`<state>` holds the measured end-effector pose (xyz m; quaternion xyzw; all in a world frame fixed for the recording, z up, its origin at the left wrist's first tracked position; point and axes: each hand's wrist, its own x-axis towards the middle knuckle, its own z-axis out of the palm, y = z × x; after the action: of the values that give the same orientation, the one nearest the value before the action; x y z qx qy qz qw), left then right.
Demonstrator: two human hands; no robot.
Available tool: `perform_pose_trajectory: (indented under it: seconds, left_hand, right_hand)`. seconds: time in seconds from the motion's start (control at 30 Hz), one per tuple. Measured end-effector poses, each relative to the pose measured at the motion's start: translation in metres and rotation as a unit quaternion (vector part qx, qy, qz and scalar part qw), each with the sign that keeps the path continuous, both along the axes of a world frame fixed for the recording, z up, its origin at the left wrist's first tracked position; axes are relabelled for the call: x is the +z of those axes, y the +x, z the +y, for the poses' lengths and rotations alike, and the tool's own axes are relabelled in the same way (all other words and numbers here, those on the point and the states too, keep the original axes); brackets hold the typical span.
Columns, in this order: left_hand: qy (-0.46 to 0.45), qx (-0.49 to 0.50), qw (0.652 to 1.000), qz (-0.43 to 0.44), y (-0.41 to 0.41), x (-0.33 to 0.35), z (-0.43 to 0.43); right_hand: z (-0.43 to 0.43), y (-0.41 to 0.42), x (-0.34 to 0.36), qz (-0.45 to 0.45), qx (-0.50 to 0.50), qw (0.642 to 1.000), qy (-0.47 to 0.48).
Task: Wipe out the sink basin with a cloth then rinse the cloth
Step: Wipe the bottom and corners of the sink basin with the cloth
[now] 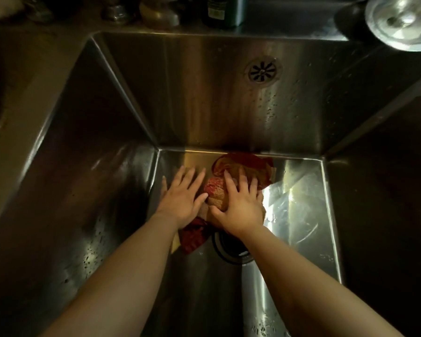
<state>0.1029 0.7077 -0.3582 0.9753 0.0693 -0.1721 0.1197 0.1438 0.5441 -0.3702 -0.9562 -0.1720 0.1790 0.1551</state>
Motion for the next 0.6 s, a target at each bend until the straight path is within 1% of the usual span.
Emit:
perform_pose_trajectory:
  seconds: [0.23,0.4,0.47,0.6]
  left_hand:
    - [0.021,-0.052,0.998,0.029,0.014,0.004,-0.031]
    - [-0.012,-0.093,0.995,0.018,0.025,0.004,-0.067]
    - [-0.019,-0.094,0.995,0.020,0.027,0.001,-0.074]
    - [0.004,-0.077,0.996,0.034,0.025,-0.005,-0.069]
  right_hand:
    - [-0.020,0.010,0.006,-0.033,-0.018,0.999,0.006]
    - [-0.068,0.022,0.013,-0.055,-0.047,0.997,0.000]
    - [-0.091,0.026,0.017,-0.065,-0.068,0.995,-0.008]
    - [-0.121,0.030,0.021,-0.063,-0.117,0.990,-0.040]
